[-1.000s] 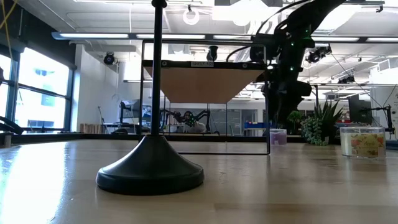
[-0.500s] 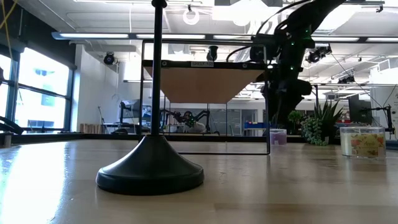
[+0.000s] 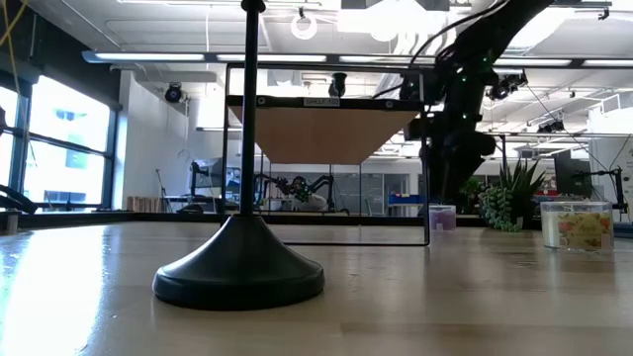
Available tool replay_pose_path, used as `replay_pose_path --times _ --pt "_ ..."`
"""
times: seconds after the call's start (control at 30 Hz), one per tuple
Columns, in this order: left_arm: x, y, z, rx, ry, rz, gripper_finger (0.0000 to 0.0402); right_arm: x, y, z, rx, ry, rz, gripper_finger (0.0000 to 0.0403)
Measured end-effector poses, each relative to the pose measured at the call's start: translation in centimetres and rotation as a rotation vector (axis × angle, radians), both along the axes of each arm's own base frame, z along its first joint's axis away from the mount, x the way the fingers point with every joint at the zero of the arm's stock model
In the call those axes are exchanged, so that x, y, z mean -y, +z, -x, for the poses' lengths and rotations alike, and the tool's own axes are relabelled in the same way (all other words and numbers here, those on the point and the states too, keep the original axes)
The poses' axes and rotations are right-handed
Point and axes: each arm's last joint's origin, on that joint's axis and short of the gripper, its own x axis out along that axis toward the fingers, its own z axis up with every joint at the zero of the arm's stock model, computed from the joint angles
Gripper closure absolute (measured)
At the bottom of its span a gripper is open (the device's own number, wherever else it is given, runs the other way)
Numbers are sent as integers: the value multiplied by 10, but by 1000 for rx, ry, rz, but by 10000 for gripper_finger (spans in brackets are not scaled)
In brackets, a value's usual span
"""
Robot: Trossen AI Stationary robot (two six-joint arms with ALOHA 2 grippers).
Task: Pick & Place candle stick holders
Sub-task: Put the purple scented candle on the shelf
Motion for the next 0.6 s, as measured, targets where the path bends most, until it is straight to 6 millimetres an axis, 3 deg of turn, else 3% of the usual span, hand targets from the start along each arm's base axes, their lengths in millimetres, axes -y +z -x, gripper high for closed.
replay_pose_path --times 0.3,0.6 --pt "0 0 0 2 0 -1 245 6 -19 -7 -42 -13 1 32" --pt "0 0 -1 0 -17 -20 245 7 -21 -9 -30 -20 -1 32"
